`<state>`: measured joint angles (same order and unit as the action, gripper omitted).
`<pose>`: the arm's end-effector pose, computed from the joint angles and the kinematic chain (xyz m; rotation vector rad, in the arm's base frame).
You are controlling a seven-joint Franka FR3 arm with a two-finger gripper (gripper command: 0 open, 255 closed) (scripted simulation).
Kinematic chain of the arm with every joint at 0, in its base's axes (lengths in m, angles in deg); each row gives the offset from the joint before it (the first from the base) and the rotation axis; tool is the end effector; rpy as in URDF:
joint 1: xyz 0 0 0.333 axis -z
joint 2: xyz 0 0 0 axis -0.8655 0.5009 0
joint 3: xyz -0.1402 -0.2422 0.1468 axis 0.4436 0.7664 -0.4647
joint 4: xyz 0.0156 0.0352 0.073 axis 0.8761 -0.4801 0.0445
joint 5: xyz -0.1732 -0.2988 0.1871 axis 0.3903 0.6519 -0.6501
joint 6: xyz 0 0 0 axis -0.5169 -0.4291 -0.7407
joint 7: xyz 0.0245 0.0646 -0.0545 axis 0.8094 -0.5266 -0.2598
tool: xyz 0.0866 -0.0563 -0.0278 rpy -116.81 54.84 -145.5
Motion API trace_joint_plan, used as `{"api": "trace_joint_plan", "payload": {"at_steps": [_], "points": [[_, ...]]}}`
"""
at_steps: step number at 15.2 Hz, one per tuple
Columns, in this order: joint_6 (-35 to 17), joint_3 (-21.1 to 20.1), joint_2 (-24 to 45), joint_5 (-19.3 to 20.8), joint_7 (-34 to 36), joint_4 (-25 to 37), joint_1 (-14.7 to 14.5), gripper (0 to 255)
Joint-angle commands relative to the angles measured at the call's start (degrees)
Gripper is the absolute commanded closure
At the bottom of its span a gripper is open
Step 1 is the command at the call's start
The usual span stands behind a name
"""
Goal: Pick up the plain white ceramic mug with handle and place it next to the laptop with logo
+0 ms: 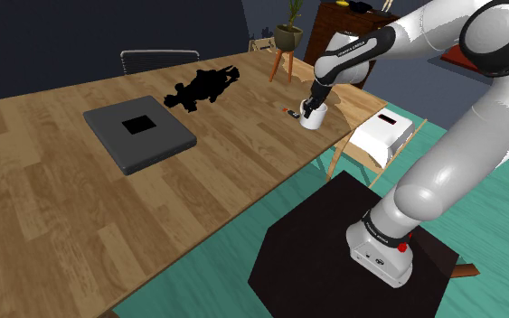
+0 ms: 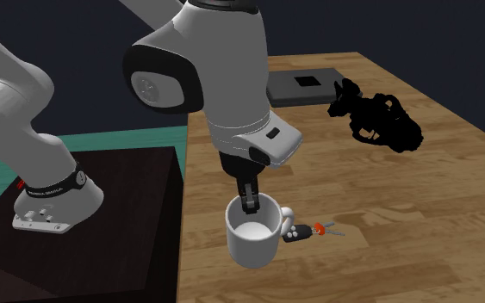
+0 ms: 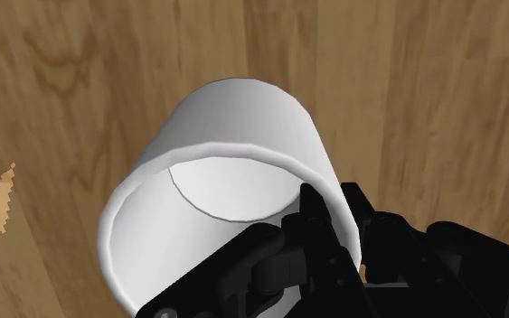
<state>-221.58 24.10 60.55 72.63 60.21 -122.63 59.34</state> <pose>0.4734 -0.1783 0.3472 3.1232 0.0157 0.1624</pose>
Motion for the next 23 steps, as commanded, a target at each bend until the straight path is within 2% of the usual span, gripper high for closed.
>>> {"api": "trace_joint_plan", "payload": {"at_steps": [1, 5, 23], "points": [[0.0, 0.0, 0.0, 0.0, 0.0, 0.0, 0.0, 255], [0.0, 0.0, 0.0, 0.0, 0.0, 0.0, 0.0, 255], [14.2, -0.8, -7.7, 3.6, 2.9, 7.0, 0.2, 255]]}}
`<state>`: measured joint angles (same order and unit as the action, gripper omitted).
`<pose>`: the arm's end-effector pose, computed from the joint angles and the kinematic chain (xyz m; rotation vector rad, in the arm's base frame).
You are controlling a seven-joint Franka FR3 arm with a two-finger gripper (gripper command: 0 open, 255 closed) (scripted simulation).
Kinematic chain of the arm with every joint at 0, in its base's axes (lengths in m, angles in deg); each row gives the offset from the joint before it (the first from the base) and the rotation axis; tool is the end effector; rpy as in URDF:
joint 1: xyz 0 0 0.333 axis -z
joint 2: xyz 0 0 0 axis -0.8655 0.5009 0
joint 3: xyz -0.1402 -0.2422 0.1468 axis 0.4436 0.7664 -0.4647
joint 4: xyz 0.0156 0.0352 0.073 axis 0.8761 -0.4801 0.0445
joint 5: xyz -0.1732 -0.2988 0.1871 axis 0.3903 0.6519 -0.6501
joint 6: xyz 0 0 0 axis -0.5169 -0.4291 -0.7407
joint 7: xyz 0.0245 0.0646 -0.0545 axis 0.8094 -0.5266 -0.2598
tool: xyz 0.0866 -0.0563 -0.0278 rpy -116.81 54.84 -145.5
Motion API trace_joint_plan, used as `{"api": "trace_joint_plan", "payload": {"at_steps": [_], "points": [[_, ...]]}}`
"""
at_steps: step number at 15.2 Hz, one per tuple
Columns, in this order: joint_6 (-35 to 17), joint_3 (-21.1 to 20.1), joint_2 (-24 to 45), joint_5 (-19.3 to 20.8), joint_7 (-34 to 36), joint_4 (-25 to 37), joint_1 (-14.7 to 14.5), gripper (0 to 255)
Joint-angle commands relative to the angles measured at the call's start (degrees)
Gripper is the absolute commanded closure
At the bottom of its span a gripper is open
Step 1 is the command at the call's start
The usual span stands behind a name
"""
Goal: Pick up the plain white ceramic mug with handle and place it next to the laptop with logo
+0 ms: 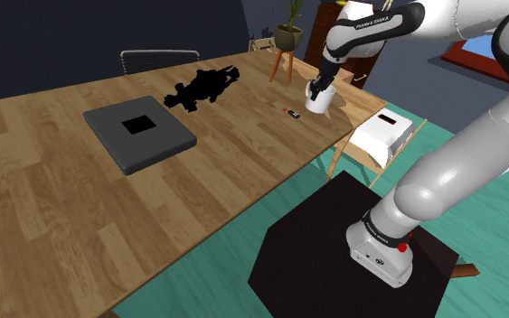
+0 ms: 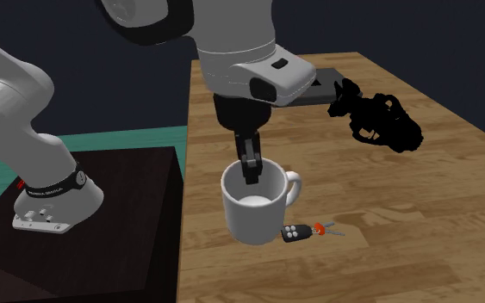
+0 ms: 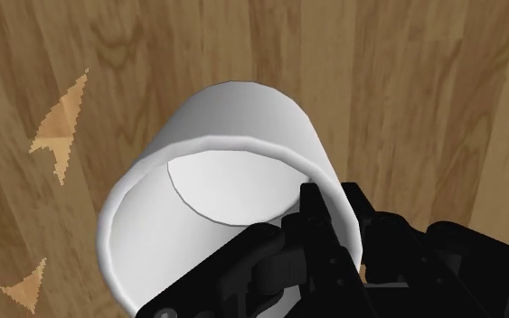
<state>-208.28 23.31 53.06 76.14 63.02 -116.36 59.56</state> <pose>0.4726 -0.1780 0.4360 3.1232 0.0158 0.1625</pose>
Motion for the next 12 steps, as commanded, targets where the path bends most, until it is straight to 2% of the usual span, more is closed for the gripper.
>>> {"api": "trace_joint_plan", "payload": {"at_steps": [1, 12], "points": [[1.7, -0.1, -0.5, 0.2, 0.1, 1.2, 0.0, 255], [10.3, -0.7, -2.9, 0.8, 0.8, 7.6, -0.1, 255]]}}
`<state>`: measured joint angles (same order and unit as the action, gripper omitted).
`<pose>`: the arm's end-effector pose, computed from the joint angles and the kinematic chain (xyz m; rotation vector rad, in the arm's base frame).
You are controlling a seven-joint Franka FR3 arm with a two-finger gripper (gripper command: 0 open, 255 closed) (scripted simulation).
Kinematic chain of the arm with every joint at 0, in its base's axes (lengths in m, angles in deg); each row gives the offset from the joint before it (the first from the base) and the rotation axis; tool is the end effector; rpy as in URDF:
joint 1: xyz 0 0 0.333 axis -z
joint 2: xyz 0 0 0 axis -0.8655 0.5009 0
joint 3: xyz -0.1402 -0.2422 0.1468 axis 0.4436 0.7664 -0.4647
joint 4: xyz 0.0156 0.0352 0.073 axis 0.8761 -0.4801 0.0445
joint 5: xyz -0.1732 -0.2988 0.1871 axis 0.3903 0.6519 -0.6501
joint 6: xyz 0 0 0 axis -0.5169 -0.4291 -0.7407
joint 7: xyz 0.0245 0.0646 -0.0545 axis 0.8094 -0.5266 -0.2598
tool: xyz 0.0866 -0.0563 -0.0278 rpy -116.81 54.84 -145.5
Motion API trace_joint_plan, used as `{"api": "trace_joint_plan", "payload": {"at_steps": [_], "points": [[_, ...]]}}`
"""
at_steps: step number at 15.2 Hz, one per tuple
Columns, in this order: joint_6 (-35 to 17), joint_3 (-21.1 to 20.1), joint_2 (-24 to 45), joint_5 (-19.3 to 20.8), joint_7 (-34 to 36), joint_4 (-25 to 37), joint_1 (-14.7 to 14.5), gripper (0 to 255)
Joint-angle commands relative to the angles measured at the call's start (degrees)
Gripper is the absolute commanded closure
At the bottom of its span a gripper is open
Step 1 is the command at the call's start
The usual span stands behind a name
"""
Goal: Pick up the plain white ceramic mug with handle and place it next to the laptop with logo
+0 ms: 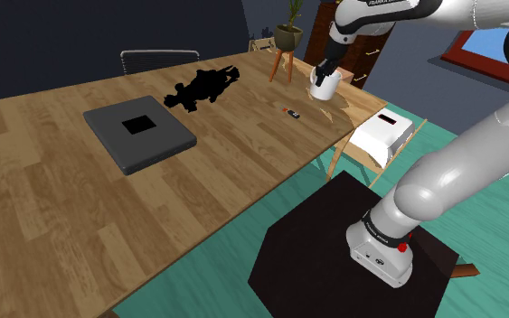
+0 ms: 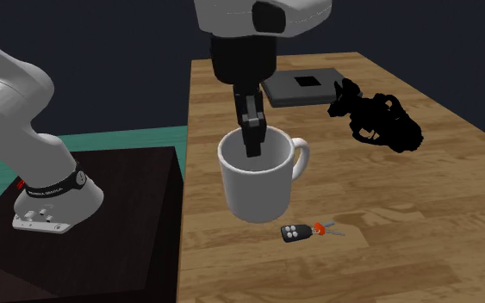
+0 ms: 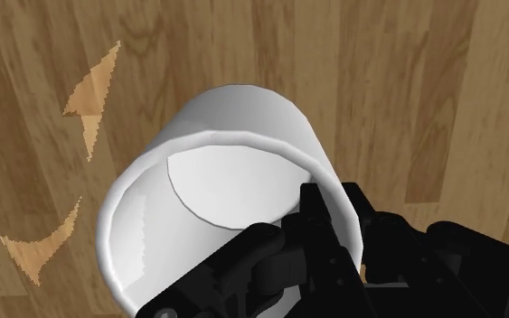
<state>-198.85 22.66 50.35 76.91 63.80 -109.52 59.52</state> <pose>0.4733 -0.1783 0.4997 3.1232 0.0155 0.1623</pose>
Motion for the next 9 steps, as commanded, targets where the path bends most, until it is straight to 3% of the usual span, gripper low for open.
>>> {"api": "trace_joint_plan", "payload": {"at_steps": [1, 9], "points": [[1.6, -0.1, -0.3, 0.0, 0.1, 1.4, 0.0, 255], [3.1, -4.5, 3.8, -1.3, 7.2, 6.6, -3.5, 255]]}}
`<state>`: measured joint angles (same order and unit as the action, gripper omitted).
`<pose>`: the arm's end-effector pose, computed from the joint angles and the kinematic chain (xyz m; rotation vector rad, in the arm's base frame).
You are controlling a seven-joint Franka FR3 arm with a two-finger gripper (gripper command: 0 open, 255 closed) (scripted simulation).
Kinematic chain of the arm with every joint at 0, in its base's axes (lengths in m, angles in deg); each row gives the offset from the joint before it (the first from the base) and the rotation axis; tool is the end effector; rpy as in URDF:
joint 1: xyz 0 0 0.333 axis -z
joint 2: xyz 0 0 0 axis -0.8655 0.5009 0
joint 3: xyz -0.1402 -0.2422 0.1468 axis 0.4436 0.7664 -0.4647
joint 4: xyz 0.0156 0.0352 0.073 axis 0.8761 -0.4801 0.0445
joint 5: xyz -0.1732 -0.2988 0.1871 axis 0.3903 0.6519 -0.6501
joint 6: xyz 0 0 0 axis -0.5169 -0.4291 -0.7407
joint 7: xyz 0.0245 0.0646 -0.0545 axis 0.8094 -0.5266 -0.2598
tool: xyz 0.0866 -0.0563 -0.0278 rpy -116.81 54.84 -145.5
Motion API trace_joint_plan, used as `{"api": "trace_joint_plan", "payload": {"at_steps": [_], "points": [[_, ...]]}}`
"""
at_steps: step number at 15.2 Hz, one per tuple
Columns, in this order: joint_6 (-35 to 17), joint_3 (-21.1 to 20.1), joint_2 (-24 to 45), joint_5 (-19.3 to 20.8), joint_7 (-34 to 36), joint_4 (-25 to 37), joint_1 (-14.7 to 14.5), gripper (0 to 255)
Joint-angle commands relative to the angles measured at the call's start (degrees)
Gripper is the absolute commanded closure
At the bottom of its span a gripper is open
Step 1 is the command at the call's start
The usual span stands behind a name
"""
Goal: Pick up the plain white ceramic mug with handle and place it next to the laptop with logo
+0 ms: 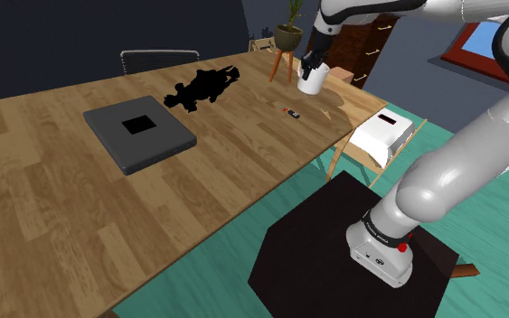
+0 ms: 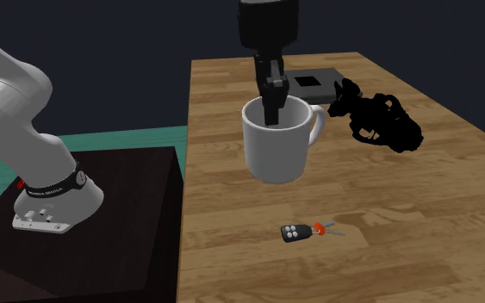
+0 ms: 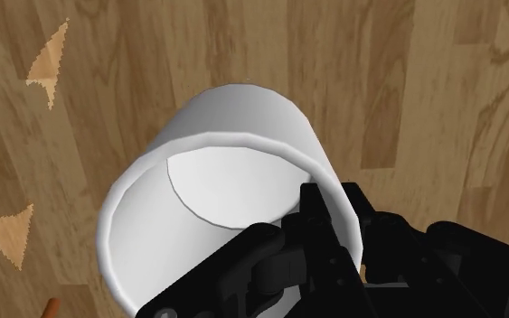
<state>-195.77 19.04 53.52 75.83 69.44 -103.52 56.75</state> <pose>0.5092 -0.1262 0.5204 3.1228 0.0173 0.1617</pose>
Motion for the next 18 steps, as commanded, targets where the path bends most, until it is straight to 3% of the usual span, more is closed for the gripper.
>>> {"api": "trace_joint_plan", "payload": {"at_steps": [1, 10, 18], "points": [[0.1, -1.6, 1.6, -0.4, 2.7, 1.6, -1.3, 255], [1.9, -6.7, 11.5, -1.7, 12.2, 13.1, -6.1, 255], [6.1, -10.0, 23.5, -2.1, 19.7, 29.0, -10.1, 255]]}}
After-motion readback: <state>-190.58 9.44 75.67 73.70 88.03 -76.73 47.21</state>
